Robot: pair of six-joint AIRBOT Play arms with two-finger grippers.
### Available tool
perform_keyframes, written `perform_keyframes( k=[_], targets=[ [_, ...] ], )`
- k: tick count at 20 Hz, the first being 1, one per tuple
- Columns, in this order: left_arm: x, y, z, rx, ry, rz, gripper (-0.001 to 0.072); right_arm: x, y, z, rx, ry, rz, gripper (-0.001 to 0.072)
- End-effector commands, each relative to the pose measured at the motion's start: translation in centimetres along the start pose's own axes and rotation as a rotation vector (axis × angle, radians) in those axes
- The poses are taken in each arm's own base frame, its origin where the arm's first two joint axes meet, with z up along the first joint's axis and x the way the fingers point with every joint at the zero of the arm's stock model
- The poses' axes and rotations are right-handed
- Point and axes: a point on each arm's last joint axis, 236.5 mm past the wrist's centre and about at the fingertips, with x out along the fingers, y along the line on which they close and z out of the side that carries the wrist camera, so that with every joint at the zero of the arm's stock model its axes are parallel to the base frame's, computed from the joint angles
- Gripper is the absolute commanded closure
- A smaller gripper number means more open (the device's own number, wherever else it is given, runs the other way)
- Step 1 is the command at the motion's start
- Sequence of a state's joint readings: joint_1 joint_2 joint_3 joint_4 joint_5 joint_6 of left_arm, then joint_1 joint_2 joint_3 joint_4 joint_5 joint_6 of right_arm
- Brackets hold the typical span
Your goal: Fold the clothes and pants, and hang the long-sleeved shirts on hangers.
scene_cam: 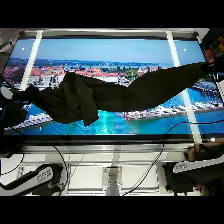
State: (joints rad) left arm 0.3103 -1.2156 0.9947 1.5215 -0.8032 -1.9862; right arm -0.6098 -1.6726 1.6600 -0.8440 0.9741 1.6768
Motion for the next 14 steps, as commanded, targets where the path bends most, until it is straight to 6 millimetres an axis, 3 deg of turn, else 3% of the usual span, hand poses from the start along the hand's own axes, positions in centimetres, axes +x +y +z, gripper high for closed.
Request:
perform_keyframes(
  k=[1,6,7,8,9,10,11,12,14],
  targets=[
    [0.1,1.4,-0.4,-0.003,0.009,0.051,0.0687,0.7,-2.3,0.1,-0.041,0.016,-0.088,0.0696],
    [-0.3,1.3,-0.2,-0.017,-0.002,0.050,0.0685,0.1,-3.7,1.3,-0.037,-0.022,-0.143,0.0694],
    [-0.3,1.2,-0.3,-0.022,0.000,0.046,0.0684,0.2,-3.6,1.4,-0.048,-0.029,-0.141,0.0651],
    [-0.3,1.2,-0.3,-0.022,-0.001,0.046,0.0677,0.2,-3.4,1.6,-0.050,-0.039,-0.137,0.0421],
    [-0.3,1.2,-0.2,-0.022,-0.001,0.046,0.0617,0.1,-3.2,2.0,-0.067,-0.048,-0.135,0.0230],
    [-0.4,1.2,-0.1,-0.022,-0.005,0.045,0.0468,-0.2,-2.7,2.4,-0.085,-0.060,-0.129,0.0228],
    [-0.4,1.2,0.0,-0.021,-0.010,0.043,0.0238,-0.6,-2.1,3.0,-0.103,-0.076,-0.120,0.0227],
    [-0.4,1.1,0.3,-0.020,-0.022,0.037,0.0121,-1.0,-1.4,3.6,-0.129,-0.091,-0.112,0.0228],
    [-0.4,0.5,1.4,-0.018,-0.068,0.015,0.0120,-1.7,0.1,4.1,-0.151,-0.101,-0.095,0.0229]
  ],
)
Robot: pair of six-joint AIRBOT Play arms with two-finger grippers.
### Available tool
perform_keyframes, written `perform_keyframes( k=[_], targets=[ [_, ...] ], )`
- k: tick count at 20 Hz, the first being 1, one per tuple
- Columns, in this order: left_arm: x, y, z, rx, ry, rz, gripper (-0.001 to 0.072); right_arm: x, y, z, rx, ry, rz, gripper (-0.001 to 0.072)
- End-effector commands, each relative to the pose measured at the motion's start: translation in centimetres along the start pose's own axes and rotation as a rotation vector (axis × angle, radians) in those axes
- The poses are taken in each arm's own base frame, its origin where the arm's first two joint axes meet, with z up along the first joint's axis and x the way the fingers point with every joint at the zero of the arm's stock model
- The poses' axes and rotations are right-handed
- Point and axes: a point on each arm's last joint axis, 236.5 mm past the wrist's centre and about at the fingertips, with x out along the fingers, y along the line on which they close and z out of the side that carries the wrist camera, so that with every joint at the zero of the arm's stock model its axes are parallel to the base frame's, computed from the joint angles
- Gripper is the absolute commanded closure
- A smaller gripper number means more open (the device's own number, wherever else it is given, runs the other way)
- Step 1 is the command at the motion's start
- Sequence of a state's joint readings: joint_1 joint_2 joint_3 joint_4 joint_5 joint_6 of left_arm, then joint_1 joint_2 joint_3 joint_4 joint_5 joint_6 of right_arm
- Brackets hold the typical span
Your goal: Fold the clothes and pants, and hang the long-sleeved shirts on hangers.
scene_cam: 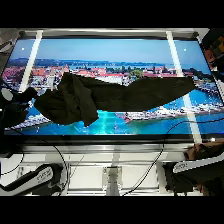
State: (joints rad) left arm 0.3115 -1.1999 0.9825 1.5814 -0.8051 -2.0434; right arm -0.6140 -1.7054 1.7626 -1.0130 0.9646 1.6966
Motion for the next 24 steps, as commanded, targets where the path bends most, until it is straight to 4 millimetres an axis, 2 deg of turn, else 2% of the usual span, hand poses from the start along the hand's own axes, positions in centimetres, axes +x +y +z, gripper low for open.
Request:
perform_keyframes(
  k=[1,2,3,4,6,7,8,9,10,12,15,17,20,24],
  targets=[
    [-0.4,-1.3,2.1,-0.011,-0.083,-0.052,0.0120,-1.3,1.7,0.9,-0.052,-0.008,0.018,0.0238],
    [-1.1,-2.3,3.2,-0.031,-0.116,-0.091,0.0122,-1.6,1.9,0.3,-0.078,0.021,0.018,0.0320],
    [-2.0,-4.1,4.3,-0.047,-0.144,-0.156,0.0132,-1.8,1.8,-0.8,-0.124,0.073,0.013,0.0452],
    [-3.4,-6.5,5.5,-0.020,-0.179,-0.241,0.0132,-1.9,1.3,-2.4,-0.160,0.140,0.001,0.0481],
    [-6.7,-11.8,6.5,0.151,-0.234,-0.403,0.0132,-1.9,0.2,-6.3,-0.168,0.311,-0.014,0.0480],
    [-8.4,-14.4,6.4,0.207,-0.251,-0.487,0.0132,-1.8,-0.3,-8.2,-0.164,0.395,-0.023,0.0449],
    [-10.1,-17.0,6.1,0.247,-0.262,-0.574,0.0132,-1.4,-0.5,-10.0,-0.163,0.467,-0.028,0.0381],
    [-11.4,-18.9,5.7,0.270,-0.268,-0.639,0.0132,-0.7,-0.5,-11.5,-0.165,0.518,-0.029,0.0280],
    [-12.2,-20.2,5.1,0.293,-0.269,-0.680,0.0132,0.3,-0.4,-12.8,-0.165,0.552,-0.038,0.0223],
    [-12.4,-21.5,3.6,0.337,-0.248,-0.700,0.0131,3.0,-1.0,-14.3,-0.208,0.551,-0.115,0.0223],
    [-12.6,-22.3,2.1,0.364,-0.210,-0.719,0.0131,6.6,-2.1,-14.2,-0.318,0.454,-0.278,0.0223],
    [-12.7,-22.6,1.6,0.372,-0.201,-0.725,0.0132,7.5,-2.2,-14.2,-0.377,0.416,-0.352,0.0223],
    [-12.7,-22.7,1.3,0.377,-0.191,-0.729,0.0131,8.5,-1.5,-16.6,-0.424,0.465,-0.360,0.0222],
    [-12.7,-22.8,1.2,0.377,-0.185,-0.731,0.0131,9.2,-2.0,-18.6,-0.422,0.513,-0.390,0.0224]
  ],
)
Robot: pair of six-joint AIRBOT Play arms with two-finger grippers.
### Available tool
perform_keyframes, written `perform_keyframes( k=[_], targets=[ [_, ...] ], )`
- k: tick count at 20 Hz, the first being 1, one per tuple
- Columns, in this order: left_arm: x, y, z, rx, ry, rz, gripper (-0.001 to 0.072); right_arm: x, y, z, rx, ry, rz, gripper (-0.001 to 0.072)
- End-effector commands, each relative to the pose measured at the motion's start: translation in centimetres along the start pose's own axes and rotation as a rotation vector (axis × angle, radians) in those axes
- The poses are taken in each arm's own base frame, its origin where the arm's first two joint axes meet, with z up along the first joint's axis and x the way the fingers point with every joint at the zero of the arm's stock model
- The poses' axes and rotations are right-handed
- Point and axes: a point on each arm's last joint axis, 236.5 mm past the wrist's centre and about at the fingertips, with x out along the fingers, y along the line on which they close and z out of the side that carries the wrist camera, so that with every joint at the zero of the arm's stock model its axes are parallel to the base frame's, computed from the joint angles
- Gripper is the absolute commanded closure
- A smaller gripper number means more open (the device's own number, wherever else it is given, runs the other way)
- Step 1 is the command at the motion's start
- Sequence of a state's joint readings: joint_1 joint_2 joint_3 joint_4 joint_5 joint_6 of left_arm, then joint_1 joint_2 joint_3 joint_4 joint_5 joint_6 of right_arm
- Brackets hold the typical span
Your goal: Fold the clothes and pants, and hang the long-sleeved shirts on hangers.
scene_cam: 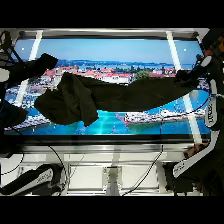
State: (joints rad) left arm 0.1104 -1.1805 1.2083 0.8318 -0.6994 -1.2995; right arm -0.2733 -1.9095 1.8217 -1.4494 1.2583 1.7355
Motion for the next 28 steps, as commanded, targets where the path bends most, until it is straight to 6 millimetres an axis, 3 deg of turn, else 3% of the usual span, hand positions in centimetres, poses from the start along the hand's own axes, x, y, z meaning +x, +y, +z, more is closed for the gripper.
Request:
perform_keyframes(
  k=[1,6,11,23,27,28],
  targets=[
    [0.0,-0.3,-0.1,0.004,0.004,-0.008,0.0131,1.4,0.3,-1.2,-0.013,0.043,-0.047,0.0224],
    [0.0,-0.3,-0.1,0.004,0.004,-0.008,0.0131,3.0,-0.9,-2.3,-0.014,0.090,-0.123,0.0227],
    [0.0,-0.3,-0.1,0.003,0.003,-0.008,0.0131,4.3,-0.5,-3.0,-0.029,0.120,-0.131,0.0228],
    [0.0,-0.3,-0.1,0.003,0.003,-0.008,0.0131,4.2,-0.7,-3.9,-0.033,0.154,-0.147,0.0279],
    [0.0,-0.3,-0.1,0.003,0.003,-0.008,0.0132,4.1,-0.8,-4.0,-0.033,0.162,-0.148,0.0379],
    [0.0,-0.3,-0.1,0.003,0.003,-0.008,0.0132,4.1,-0.8,-4.2,-0.032,0.167,-0.149,0.0459]
  ],
)
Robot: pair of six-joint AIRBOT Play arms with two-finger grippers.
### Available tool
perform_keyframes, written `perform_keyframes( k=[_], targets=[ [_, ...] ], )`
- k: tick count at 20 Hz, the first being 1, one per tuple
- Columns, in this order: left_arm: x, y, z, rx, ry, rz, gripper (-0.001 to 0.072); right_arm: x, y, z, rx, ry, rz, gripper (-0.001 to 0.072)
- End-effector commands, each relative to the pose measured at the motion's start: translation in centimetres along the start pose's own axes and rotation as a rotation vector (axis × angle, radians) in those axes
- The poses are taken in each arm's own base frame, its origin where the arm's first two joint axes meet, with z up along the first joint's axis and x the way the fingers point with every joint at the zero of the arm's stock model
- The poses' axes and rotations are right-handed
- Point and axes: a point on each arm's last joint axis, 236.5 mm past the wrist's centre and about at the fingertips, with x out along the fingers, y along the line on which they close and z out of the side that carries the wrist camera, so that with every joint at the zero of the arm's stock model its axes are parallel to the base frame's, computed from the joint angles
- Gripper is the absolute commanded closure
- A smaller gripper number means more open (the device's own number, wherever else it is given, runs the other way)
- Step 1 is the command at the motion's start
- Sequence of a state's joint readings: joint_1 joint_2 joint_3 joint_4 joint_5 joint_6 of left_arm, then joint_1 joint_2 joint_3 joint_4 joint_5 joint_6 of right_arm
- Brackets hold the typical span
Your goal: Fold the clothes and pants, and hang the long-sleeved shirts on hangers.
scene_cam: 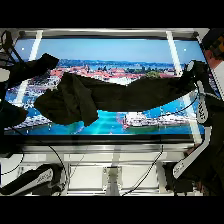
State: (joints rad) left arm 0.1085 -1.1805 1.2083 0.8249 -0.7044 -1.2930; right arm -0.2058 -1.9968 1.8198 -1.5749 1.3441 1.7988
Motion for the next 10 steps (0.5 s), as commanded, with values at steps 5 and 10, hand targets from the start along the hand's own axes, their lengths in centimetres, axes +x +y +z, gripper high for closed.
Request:
perform_keyframes(
  k=[5,10],
  targets=[
    [0.0,0.0,0.0,0.001,-0.001,0.000,0.0132,0.0,-0.1,-0.4,-0.001,0.018,-0.004,0.0566],
    [0.0,0.0,0.1,0.001,-0.002,0.000,0.0132,-0.4,-1.6,-0.7,0.047,0.037,-0.037,0.0697]
  ],
)
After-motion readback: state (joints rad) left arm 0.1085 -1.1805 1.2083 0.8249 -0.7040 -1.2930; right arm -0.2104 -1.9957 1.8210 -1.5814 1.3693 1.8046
